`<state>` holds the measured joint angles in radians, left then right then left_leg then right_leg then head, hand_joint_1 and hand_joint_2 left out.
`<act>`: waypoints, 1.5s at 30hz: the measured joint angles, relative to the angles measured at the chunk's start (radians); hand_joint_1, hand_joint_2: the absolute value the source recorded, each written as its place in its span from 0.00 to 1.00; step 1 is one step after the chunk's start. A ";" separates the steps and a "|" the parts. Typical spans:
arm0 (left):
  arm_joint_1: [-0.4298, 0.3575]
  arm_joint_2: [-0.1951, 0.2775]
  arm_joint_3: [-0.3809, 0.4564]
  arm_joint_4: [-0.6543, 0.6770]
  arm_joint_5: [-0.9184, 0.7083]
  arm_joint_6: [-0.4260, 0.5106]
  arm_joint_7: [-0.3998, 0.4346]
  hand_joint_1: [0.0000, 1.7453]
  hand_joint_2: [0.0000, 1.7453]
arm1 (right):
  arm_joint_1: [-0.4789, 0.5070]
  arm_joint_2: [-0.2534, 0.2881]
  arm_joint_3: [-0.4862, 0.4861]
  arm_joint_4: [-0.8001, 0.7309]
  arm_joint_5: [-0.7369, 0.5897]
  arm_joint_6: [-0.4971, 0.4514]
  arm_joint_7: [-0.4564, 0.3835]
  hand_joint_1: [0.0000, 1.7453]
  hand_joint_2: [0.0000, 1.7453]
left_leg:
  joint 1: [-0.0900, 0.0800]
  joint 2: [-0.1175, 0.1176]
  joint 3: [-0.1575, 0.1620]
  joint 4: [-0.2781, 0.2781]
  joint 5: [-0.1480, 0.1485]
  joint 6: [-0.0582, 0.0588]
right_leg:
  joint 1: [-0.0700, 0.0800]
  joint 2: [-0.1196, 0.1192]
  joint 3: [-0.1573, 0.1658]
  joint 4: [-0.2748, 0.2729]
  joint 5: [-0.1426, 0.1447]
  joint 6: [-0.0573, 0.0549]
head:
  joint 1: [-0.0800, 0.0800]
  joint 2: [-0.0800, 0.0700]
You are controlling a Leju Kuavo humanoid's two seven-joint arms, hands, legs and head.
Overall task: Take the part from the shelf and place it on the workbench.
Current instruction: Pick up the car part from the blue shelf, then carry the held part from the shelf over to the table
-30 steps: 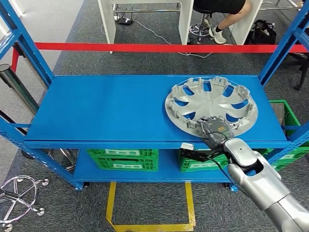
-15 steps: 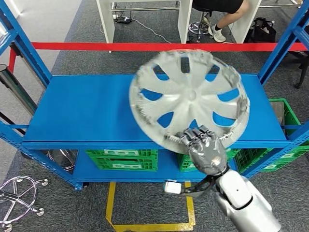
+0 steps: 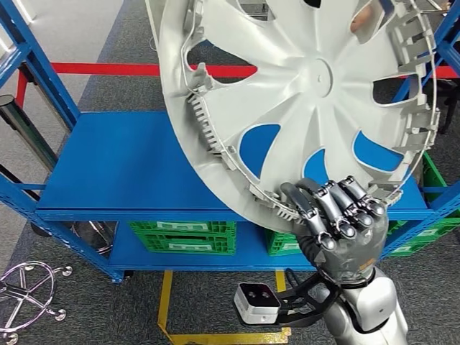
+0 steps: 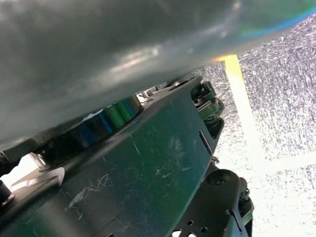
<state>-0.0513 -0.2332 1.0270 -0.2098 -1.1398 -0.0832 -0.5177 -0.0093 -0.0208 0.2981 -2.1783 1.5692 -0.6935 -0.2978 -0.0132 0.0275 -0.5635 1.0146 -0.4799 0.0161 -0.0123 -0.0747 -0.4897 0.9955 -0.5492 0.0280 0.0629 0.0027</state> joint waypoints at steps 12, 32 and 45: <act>-0.001 0.000 0.000 0.000 -0.003 0.000 0.003 0.00 0.00 | 0.002 0.014 -0.002 -0.032 0.002 0.000 -0.007 1.00 1.00 | 0.000 0.000 0.000 0.000 0.000 0.000 | 0.000 0.000 0.000 0.000 0.000 0.000 | 0.000 0.000; 0.000 0.001 -0.003 0.000 -0.010 0.000 0.016 0.00 0.00 | 0.013 0.014 -0.002 -0.018 0.002 0.001 -0.018 1.00 1.00 | -0.002 0.000 0.000 0.003 -0.001 0.001 | -0.002 -0.001 0.000 0.000 0.001 0.001 | 0.000 0.000; -0.002 0.002 -0.005 0.000 -0.019 0.003 0.018 0.00 0.00 | 0.013 0.014 -0.002 -0.010 0.002 0.001 0.063 1.00 1.00 | 0.002 -0.007 0.004 -0.018 0.012 0.036 | -0.010 0.042 -0.028 0.059 -0.049 0.022 | 0.002 0.000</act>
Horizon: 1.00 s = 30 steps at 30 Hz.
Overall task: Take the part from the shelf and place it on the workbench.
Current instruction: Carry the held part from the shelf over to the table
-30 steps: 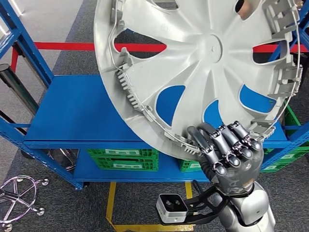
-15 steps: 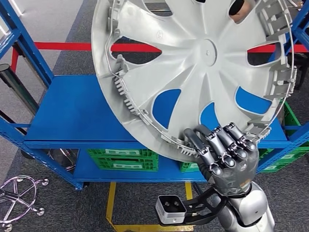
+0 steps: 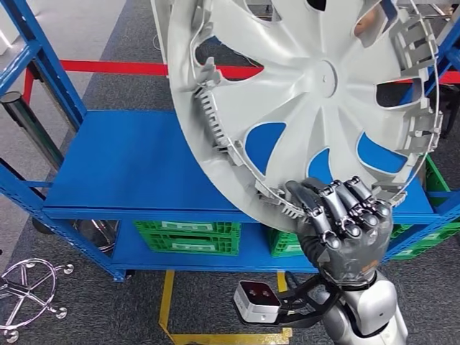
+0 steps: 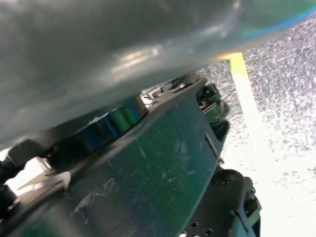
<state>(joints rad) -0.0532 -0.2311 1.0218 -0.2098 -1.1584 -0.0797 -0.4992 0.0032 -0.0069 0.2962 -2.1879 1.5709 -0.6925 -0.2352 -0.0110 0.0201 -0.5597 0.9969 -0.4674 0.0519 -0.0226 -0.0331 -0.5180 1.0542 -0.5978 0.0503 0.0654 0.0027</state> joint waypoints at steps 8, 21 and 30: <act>-0.004 -0.003 -0.002 0.000 -0.002 0.004 0.006 0.00 0.00 | 0.001 0.000 0.001 0.014 0.000 0.000 0.035 1.00 1.00 | 0.006 -0.024 -0.007 0.015 -0.004 -0.010 | -0.005 0.032 -0.043 0.060 0.044 0.012 | 0.003 0.000; -0.004 -0.001 -0.002 0.001 -0.002 0.011 0.013 0.00 0.00 | 0.002 0.000 0.001 0.028 0.000 0.000 0.057 1.00 1.00 | 0.010 -0.028 -0.114 0.318 -0.166 -0.058 | 0.004 0.024 -0.059 -0.017 0.098 -0.047 | 0.000 0.000; -0.005 0.000 -0.002 0.002 -0.006 0.012 0.016 0.00 0.00 | 0.000 -0.001 0.001 0.033 0.000 0.000 0.077 1.00 1.00 | -0.006 -0.026 0.051 0.001 -0.040 -0.011 | 0.011 0.022 -0.087 -0.022 0.132 -0.020 | 0.001 0.000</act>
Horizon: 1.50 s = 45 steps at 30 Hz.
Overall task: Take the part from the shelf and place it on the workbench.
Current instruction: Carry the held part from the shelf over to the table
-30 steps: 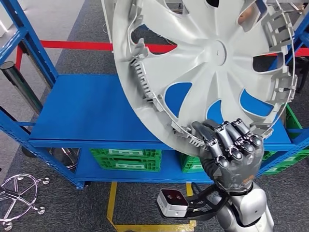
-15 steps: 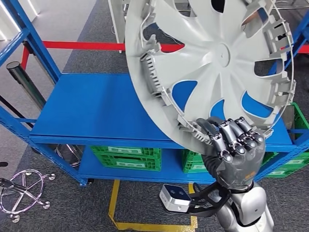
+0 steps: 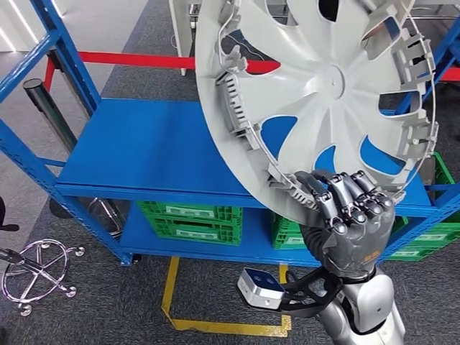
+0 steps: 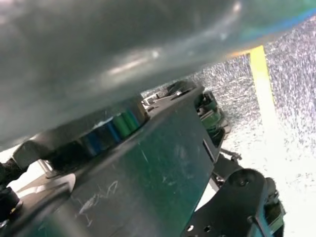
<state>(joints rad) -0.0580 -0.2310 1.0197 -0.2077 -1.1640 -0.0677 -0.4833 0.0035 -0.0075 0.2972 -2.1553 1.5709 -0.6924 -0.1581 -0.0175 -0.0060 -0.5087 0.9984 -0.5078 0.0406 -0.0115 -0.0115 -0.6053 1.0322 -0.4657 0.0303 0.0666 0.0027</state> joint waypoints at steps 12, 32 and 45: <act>-0.001 -0.003 0.000 0.001 0.000 -0.001 0.002 0.00 0.00 | 0.002 -0.002 0.001 0.007 0.000 0.000 0.015 1.00 1.00 | -0.001 0.001 -0.120 0.008 0.102 -0.008 | 0.004 0.011 0.140 -0.032 -0.090 0.007 | 0.006 0.000; -0.001 0.037 -0.002 0.001 -0.029 -0.037 0.001 0.00 0.00 | 0.033 -0.001 -0.010 0.017 0.000 0.000 -0.031 1.00 1.00 | 0.013 0.005 0.010 -0.034 0.015 -0.011 | -0.004 0.002 -0.038 0.006 -0.004 0.014 | 0.004 0.000; -0.001 0.044 -0.024 0.001 -0.054 -0.018 -0.012 0.00 0.00 | 0.092 -0.001 -0.042 0.001 0.000 0.000 -0.032 1.00 1.00 | 0.004 0.007 -0.143 0.005 0.132 -0.030 | 0.000 0.010 0.145 -0.058 -0.094 -0.002 | 0.008 0.000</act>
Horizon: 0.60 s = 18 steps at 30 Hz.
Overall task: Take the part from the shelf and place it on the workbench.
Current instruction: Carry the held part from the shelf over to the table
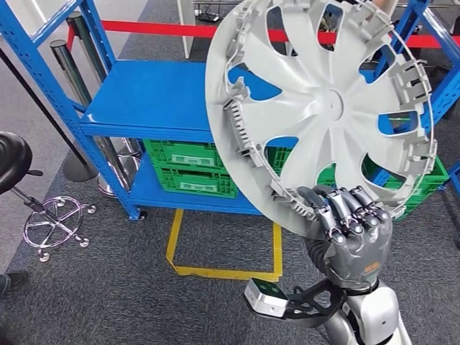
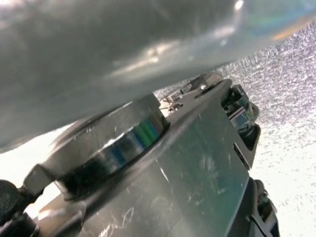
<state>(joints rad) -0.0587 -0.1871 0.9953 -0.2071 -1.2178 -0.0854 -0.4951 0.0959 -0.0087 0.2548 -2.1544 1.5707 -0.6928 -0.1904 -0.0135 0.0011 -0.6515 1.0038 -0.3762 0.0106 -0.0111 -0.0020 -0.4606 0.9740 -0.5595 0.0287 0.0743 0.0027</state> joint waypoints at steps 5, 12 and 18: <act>0.001 0.014 0.000 0.000 0.005 0.003 -0.009 0.00 0.00 | 0.008 0.000 -0.010 -0.010 0.000 0.000 0.009 1.00 1.00 | 0.010 -0.001 -0.054 0.213 -0.193 -0.032 | -0.004 -0.006 -0.048 0.003 0.050 -0.032 | -0.005 0.000; -0.003 0.027 -0.001 0.000 0.005 0.004 -0.011 0.00 0.00 | 0.010 0.000 -0.011 -0.018 0.000 0.000 0.018 1.00 1.00 | 0.009 -0.004 0.148 0.034 -0.138 -0.013 | -0.001 -0.007 -0.135 0.030 0.102 -0.020 | -0.004 0.000; -0.007 0.036 -0.001 0.000 0.003 0.004 -0.013 0.00 0.00 | 0.016 0.000 -0.019 -0.029 0.000 0.000 0.010 1.00 1.00 | 0.009 0.001 0.150 -0.050 -0.110 0.021 | -0.004 -0.003 -0.179 0.079 0.061 0.015 | 0.000 0.000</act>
<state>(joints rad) -0.0660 -0.1510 0.9938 -0.2071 -1.2150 -0.0811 -0.5083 0.1117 -0.0085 0.2358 -2.1829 1.5706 -0.6927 -0.1806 -0.0046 0.0026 -0.5015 0.9540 -0.4858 0.0319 -0.0154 -0.0051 -0.6396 1.0529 -0.4982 0.0439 0.0744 0.0028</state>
